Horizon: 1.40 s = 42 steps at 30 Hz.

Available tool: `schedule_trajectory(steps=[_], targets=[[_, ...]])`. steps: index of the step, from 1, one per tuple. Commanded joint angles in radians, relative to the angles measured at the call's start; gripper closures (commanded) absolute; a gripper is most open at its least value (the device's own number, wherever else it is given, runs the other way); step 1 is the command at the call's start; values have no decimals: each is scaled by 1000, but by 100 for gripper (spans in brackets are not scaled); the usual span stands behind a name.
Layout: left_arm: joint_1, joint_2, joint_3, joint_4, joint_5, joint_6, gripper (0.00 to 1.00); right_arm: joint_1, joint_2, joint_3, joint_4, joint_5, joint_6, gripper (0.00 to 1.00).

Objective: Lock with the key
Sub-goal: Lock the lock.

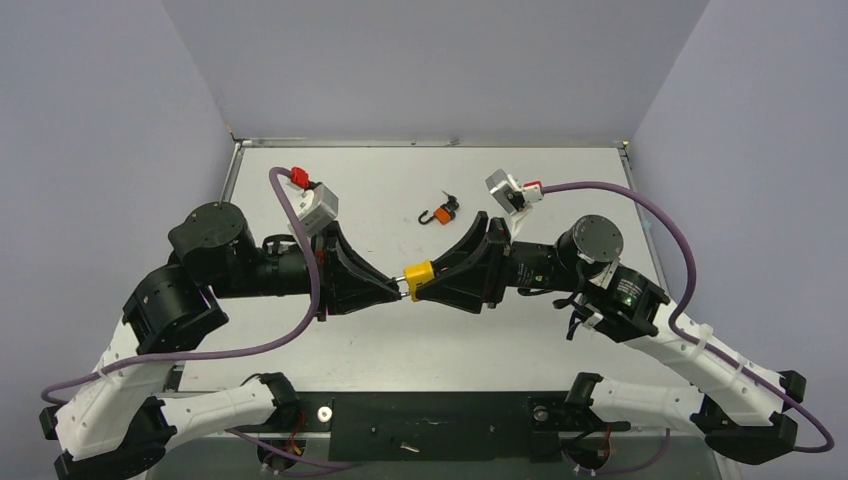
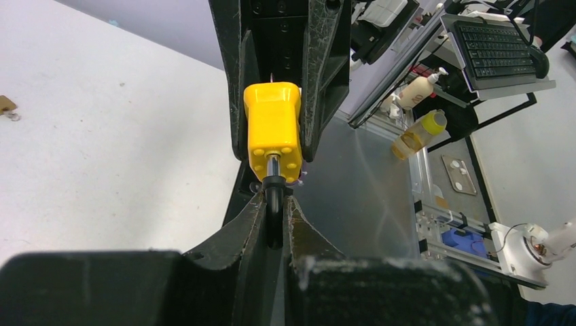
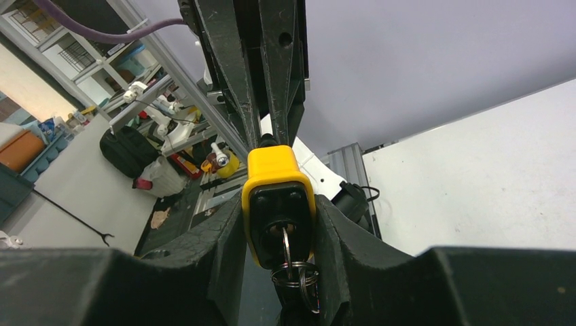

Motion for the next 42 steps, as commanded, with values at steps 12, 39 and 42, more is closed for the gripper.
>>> schedule_trajectory(steps=[12,39,42], targets=[[7,130,-56,348,21,-131,100,167,148,115,-131,64,-233,100],[131,82,-122,342,79,-154,100,12,-3,15,-91,68,-195,100],[133,83,-126,350,90,-160,100,9,-9,9,-94,66,-200,100]])
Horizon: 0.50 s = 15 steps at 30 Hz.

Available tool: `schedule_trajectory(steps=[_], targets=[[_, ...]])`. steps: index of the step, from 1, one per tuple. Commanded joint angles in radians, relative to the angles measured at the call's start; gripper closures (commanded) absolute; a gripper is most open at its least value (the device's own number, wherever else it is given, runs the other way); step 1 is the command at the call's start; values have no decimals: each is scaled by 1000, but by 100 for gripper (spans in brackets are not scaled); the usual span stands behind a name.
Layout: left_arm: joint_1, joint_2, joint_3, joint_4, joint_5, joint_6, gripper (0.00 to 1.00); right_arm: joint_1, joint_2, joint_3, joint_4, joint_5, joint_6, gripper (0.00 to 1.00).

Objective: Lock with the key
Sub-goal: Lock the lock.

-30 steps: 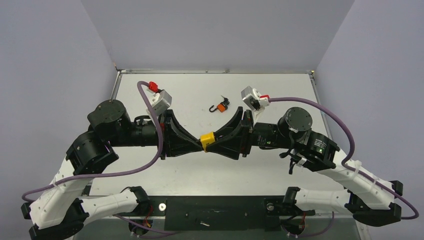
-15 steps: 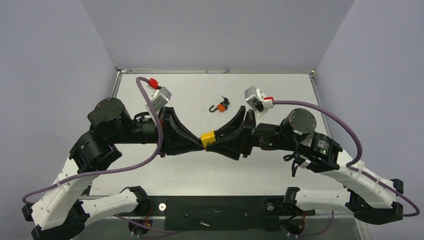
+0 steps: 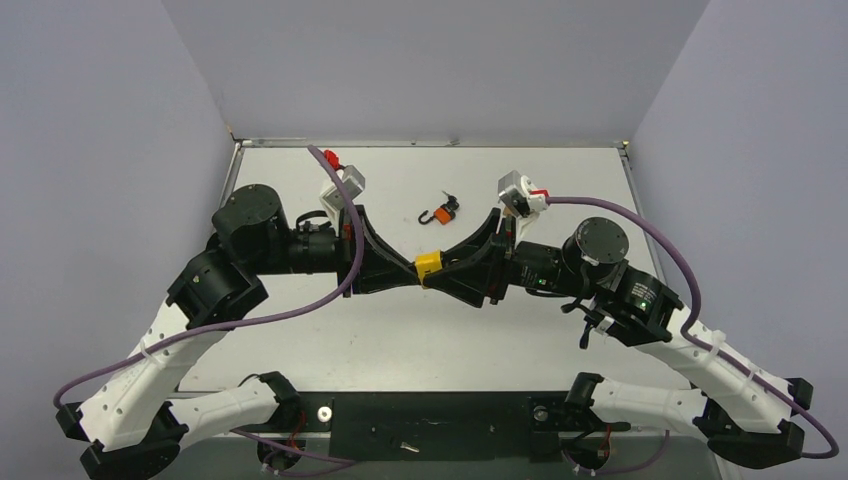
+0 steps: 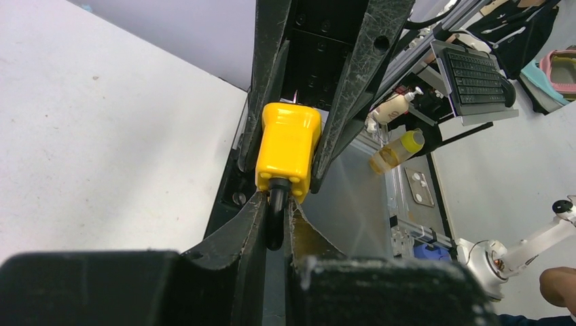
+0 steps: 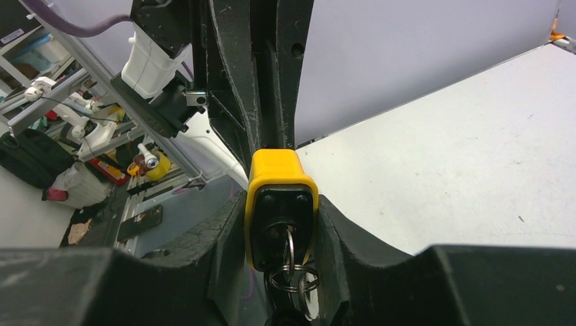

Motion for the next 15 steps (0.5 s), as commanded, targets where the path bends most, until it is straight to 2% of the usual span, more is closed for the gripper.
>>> schedule_trajectory(steps=[1,15], targets=[[3,32,-7,151,-57,-28,100,12,19,-16,56,-96,-15,100],[20,10,15,118,-13,2,100,-73,-41,-44,101,-168,22,100]])
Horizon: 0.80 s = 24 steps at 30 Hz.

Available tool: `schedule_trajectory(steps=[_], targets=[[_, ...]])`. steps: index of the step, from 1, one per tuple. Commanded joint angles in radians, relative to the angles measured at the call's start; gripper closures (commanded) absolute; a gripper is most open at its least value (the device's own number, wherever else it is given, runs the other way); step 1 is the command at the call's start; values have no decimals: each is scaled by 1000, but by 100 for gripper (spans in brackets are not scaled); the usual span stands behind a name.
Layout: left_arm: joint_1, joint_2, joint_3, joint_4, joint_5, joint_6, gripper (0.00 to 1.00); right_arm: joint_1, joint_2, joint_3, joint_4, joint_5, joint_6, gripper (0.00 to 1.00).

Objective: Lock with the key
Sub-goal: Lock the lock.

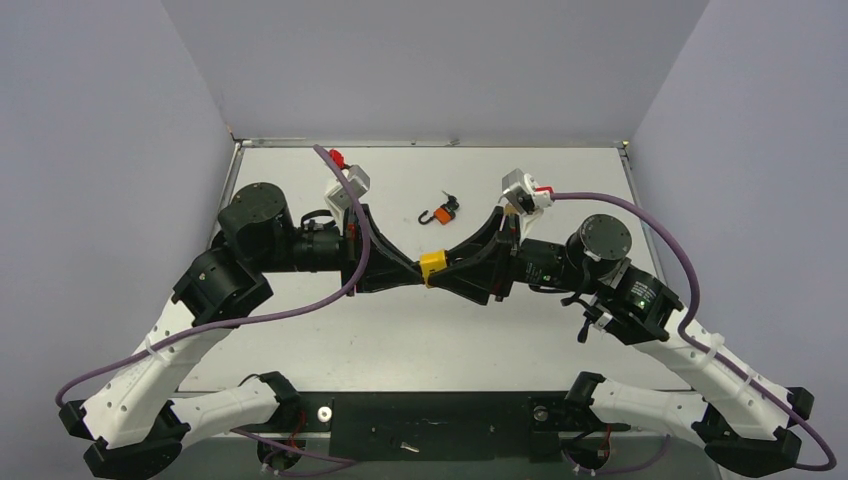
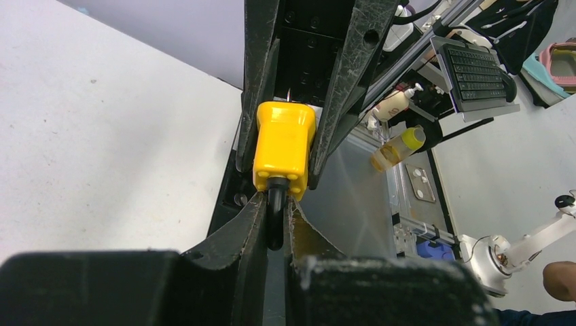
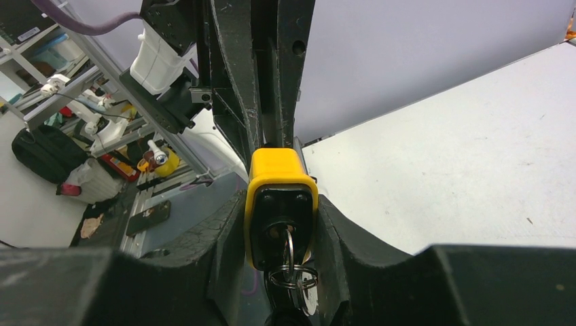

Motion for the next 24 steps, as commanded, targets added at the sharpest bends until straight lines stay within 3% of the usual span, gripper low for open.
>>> schedule_trajectory(steps=[1,11,18,24], targets=[[14,6,24,92,-37,-2,100,-11,-14,-13,67,-71,-3,100],[19,16,31,89,-42,-8,100,-40,-25,-32,139,-109,57,100],[-83,101,78,152,-94,-31,100,138,64,-1,117,12,2,100],[-109,165,142,131,-124,-20,100,170,96,-38,160,63,15,100]])
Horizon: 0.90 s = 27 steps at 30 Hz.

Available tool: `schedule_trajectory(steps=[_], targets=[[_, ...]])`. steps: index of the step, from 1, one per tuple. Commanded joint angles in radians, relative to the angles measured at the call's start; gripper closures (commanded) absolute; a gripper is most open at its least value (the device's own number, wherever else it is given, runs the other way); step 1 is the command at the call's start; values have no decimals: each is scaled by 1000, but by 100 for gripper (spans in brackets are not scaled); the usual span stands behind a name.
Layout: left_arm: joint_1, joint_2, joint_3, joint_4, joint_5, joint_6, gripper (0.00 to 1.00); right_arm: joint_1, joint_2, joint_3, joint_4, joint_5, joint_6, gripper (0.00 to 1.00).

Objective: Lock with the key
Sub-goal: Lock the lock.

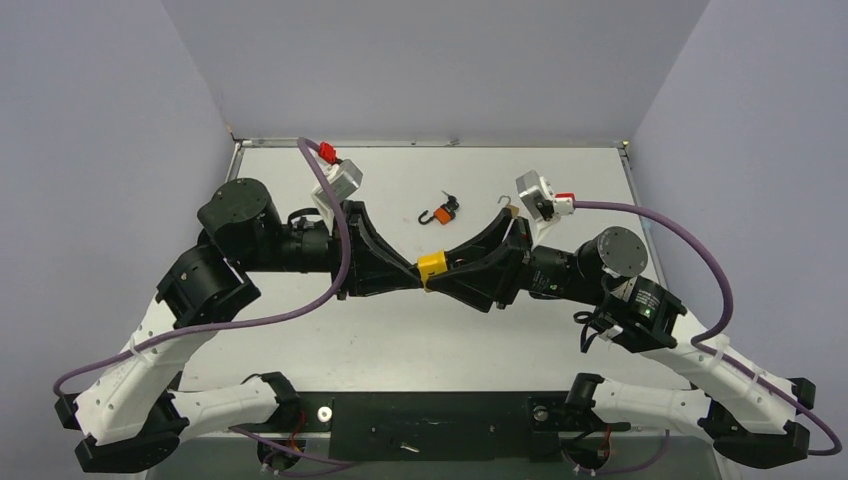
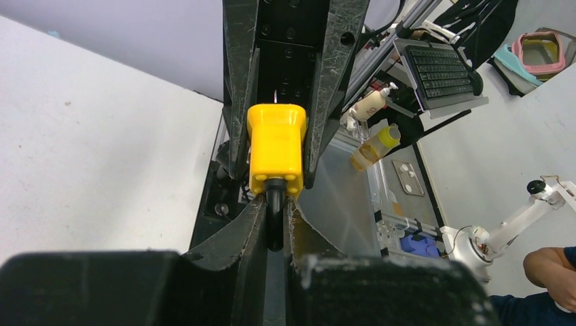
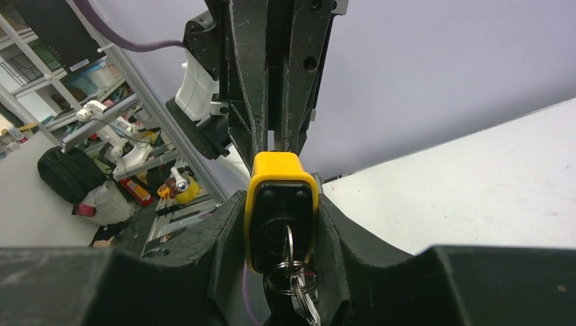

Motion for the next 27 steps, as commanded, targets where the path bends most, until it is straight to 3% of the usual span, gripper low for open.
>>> schedule_trajectory(steps=[1,6,11,17,27], targets=[[-34,135,39,161,-121,-5,100,66,97,-40,54,-11,-18,100],[-29,132,79,69,-166,33,100,21,42,-49,52,44,-19,100],[1,86,96,7,-202,55,83,-81,-27,-63,59,55,-1,100],[51,48,98,-25,-178,50,71,-120,-68,-56,46,49,-5,100],[127,7,73,-14,-101,43,65,-139,-114,-62,65,69,18,100]])
